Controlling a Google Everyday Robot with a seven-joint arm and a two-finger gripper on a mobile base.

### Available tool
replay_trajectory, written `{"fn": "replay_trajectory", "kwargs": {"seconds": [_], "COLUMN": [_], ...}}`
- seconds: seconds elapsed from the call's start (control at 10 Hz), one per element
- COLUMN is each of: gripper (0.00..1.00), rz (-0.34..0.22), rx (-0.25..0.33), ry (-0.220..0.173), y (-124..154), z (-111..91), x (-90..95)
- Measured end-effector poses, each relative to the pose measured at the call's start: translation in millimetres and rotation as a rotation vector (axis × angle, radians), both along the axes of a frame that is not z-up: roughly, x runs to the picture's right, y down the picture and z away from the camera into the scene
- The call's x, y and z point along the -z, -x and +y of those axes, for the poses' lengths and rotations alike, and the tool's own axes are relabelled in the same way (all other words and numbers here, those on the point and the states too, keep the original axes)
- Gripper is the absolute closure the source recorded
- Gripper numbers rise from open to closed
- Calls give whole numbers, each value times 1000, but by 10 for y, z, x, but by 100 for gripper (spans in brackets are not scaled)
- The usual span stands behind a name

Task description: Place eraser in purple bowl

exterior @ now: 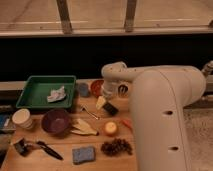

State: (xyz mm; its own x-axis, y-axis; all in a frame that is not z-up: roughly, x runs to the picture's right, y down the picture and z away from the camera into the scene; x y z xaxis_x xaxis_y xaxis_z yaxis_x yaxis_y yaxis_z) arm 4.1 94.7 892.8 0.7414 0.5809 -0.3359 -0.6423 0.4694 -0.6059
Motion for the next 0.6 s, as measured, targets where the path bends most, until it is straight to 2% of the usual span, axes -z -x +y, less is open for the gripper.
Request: {"fn": "replay_trajectory", "kwargs": {"seconds": [0.2, 0.6], "gripper": [20, 20], "rz": [5, 19], "rx": [-23, -51], "ry": [46, 101], "y": [-61, -135], "z": [138, 282], "x": [-171, -335]}}
